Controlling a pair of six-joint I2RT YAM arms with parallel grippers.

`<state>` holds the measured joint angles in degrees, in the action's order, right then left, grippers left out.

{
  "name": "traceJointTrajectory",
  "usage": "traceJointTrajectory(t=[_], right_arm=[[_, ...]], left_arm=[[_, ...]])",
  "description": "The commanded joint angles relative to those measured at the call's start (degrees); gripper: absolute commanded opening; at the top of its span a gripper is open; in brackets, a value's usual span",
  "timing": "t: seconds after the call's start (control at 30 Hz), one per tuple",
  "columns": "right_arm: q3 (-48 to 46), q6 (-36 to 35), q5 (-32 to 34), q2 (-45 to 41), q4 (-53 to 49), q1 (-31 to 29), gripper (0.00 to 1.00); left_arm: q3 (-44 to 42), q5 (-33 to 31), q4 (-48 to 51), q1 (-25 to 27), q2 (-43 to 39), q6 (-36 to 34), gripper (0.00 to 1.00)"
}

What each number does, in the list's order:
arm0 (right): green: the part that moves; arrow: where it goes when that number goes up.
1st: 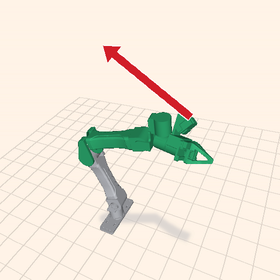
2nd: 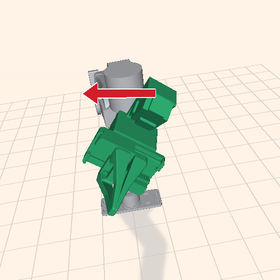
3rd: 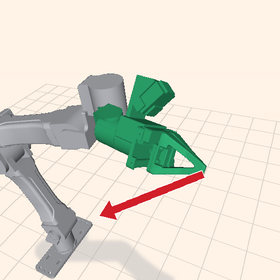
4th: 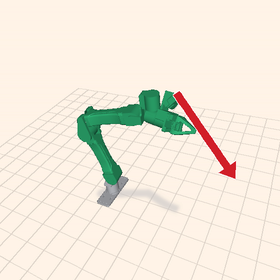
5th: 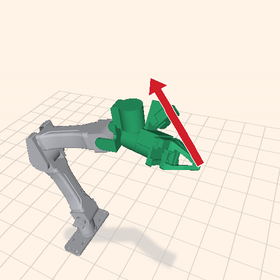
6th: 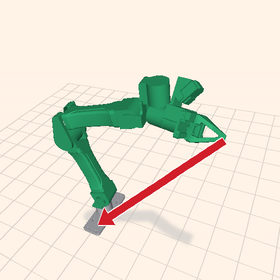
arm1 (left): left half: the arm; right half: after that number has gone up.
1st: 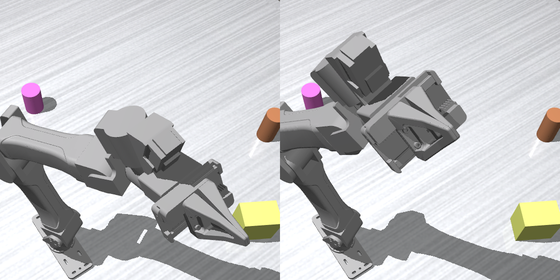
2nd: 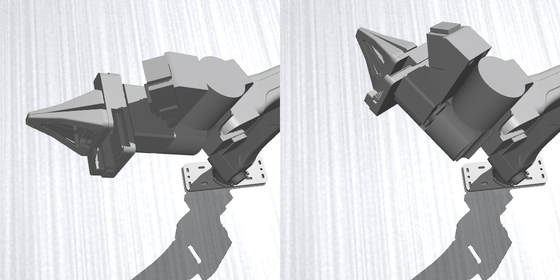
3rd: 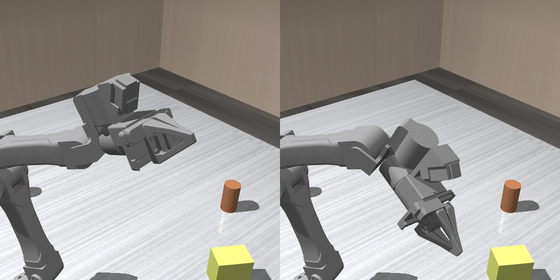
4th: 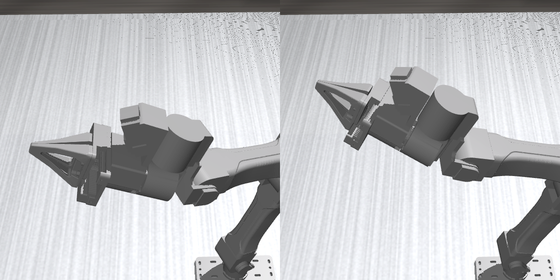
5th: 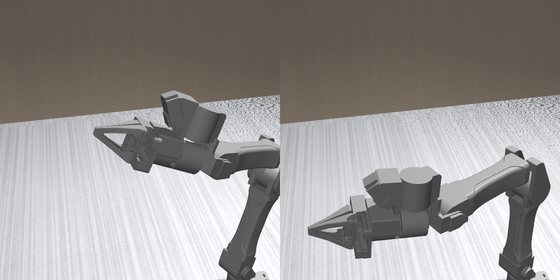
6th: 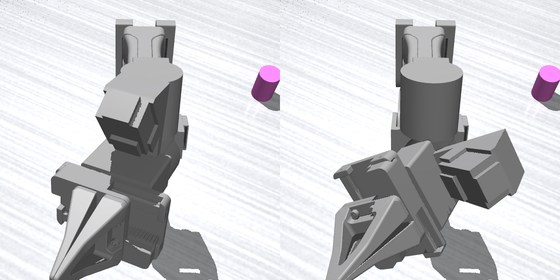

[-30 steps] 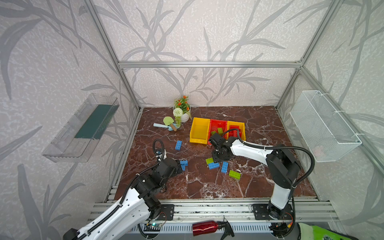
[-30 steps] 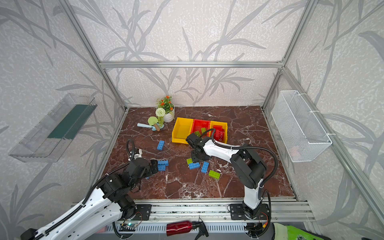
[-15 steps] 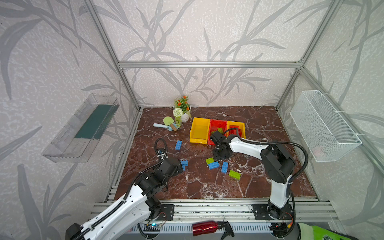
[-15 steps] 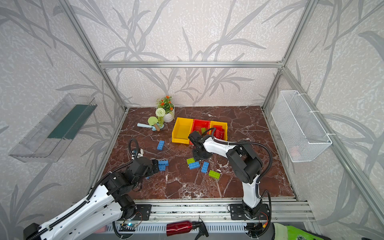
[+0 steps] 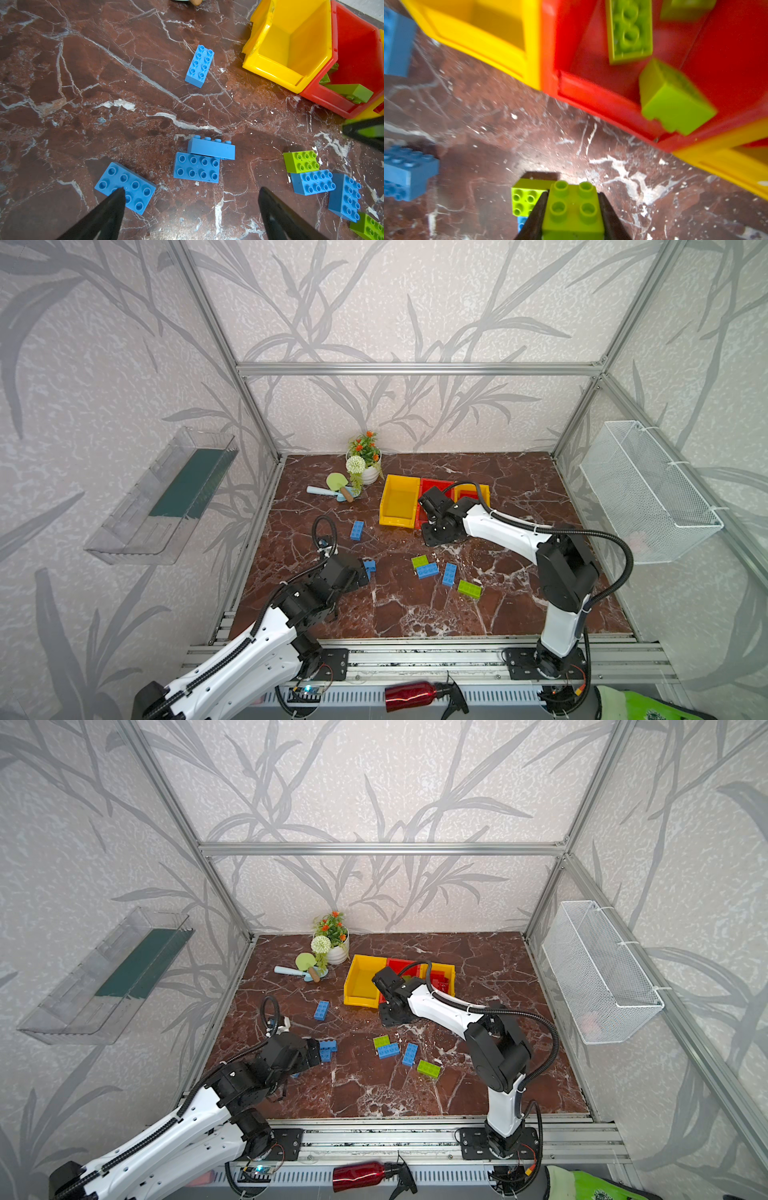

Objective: Sort the legos into containers by color
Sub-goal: 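Carry the small green brick with the right gripper into the red bin and release, then lower the left gripper onto a green brick while the right arm draws back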

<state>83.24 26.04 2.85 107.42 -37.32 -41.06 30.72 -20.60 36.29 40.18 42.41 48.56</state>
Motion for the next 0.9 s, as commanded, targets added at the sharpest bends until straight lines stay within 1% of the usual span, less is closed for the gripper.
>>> traceJointTrajectory(t=[0.0,0.23,0.4,0.5,0.57,0.67,0.73,0.8,0.87], right_arm=[[4.75,-2.17,2.09,0.25,-1.48,1.32,0.35],[15.18,-3.9,-0.07,8.6,-2.13,5.93,0.35],[23.21,-5.49,-0.3,15.19,-4.11,8.15,0.35],[26.58,-5.78,-0.84,17.88,-4.68,9.51,0.37],[28.32,-5.98,-1.31,18.9,-5.12,10.04,0.42],[29.95,-6.95,-1.62,18.49,-6.66,10.25,0.56],[28.73,-7.15,-2.01,16.04,-6.04,10.21,0.65],[26.25,-7.73,-2.67,12.67,-5.16,10.12,0.69],[22.66,-7.89,-3.32,8.53,-4.5,10.12,0.71]], left_arm=[[2.27,1.24,-1.88,-0.11,2.22,-0.07,0.99],[5.55,3.32,-4.05,-0.02,8.75,-1.35,0.99],[8.61,6.67,-5.67,-0.01,14.35,-2.13,0.99],[9.89,9.15,-7.66,0.03,17.9,-2.86,0.99],[10.71,10.36,-8.62,-0.01,20.09,-2.94,0.99],[12.45,11.79,-9.35,0.15,23.16,-3.21,0.99],[13.56,12.48,-9.66,0.42,24.4,-3.29,0.99],[14.29,12.9,-10.09,0.76,25.13,-3.29,0.99],[15.02,13.33,-10.45,1.33,25.84,-3.29,0.99]])
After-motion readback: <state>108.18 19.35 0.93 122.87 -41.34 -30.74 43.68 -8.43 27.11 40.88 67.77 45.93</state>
